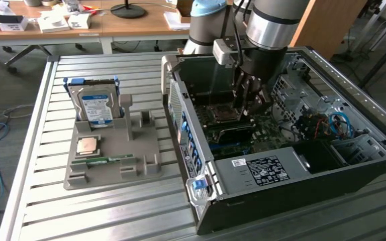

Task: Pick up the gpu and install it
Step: 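Insert the gpu into the slot, then press down on the gpu until it lock into place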

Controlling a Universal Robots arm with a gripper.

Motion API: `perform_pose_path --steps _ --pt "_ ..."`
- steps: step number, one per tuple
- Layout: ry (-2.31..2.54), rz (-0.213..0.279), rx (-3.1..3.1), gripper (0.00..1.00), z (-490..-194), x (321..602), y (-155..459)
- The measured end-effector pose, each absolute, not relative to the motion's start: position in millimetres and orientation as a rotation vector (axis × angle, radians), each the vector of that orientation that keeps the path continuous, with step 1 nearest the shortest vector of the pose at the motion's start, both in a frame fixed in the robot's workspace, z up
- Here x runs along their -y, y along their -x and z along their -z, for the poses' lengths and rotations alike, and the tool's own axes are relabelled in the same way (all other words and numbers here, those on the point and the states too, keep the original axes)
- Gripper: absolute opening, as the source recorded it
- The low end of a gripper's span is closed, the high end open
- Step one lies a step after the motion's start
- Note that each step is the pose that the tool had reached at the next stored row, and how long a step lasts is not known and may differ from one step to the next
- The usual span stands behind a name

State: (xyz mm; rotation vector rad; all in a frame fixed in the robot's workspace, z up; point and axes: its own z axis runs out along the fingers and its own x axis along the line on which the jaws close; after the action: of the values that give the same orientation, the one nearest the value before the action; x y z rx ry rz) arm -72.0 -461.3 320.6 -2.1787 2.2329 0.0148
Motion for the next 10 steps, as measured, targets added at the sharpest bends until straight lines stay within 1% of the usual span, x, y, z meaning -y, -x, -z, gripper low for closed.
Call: perform_pose_path --steps 10 --pt "2.179 -0.015 -2.233 0.45 -320.6 461.3 72.0"
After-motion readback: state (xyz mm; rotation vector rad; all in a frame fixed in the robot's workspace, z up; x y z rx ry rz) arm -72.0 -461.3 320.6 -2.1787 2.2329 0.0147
